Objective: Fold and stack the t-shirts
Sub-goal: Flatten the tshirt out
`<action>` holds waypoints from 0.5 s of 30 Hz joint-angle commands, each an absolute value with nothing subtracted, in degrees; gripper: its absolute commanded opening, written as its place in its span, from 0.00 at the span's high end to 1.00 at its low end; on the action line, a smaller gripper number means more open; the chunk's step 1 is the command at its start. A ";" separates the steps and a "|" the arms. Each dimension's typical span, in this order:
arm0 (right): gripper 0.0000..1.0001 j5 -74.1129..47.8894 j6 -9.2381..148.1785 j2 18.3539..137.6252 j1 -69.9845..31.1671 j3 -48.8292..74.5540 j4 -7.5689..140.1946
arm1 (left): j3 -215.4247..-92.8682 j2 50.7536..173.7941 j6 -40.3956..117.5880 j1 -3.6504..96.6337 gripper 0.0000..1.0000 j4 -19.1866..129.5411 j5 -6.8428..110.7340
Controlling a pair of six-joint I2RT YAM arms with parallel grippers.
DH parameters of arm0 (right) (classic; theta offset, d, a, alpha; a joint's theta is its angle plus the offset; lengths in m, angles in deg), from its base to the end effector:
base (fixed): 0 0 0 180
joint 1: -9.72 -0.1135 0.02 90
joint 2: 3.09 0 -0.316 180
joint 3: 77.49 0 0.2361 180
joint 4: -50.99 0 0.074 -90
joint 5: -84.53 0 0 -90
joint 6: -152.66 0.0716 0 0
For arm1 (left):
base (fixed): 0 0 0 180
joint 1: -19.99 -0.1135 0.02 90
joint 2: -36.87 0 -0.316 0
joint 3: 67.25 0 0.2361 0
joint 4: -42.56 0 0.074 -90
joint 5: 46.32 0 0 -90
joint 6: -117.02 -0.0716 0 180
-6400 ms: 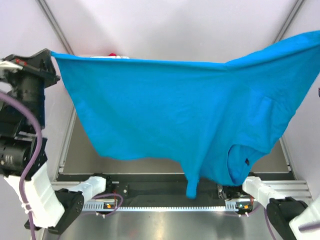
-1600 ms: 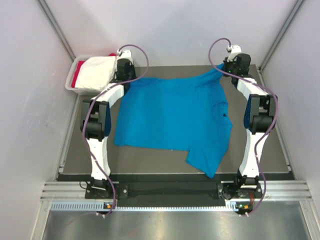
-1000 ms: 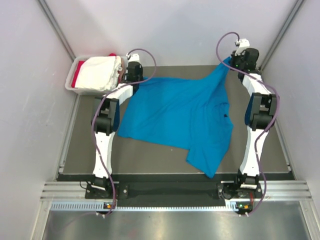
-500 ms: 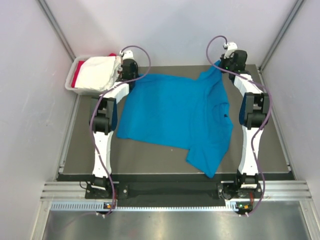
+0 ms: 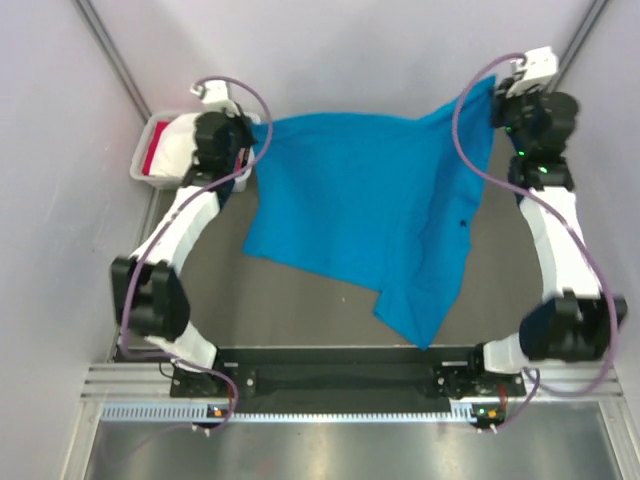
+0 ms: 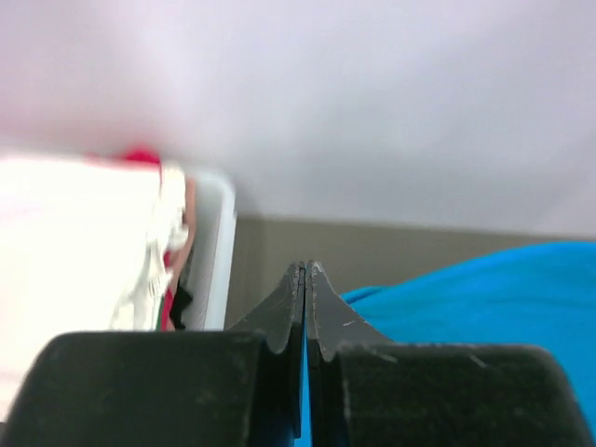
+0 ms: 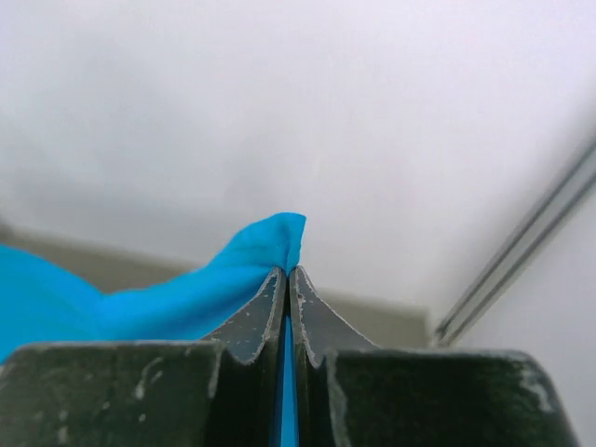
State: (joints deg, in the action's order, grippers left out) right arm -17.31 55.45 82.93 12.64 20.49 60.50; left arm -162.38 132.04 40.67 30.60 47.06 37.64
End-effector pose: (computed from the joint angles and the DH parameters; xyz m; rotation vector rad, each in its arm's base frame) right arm 0.3733 -0.0043 0.4838 -0.2213 1.5129 0.0169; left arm 0.4234 -0.0716 0.4166 -0.1244 1.6502 -0.2356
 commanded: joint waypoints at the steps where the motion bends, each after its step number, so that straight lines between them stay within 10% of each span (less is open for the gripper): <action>1: 1.00 -14.79 53.34 63.40 12.97 18.00 58.06 | -156.17 114.94 41.52 30.54 1.00 44.35 41.92; 15: 1.00 -12.59 46.93 43.15 12.97 39.35 85.74 | -159.84 87.23 46.79 31.07 1.00 63.07 49.31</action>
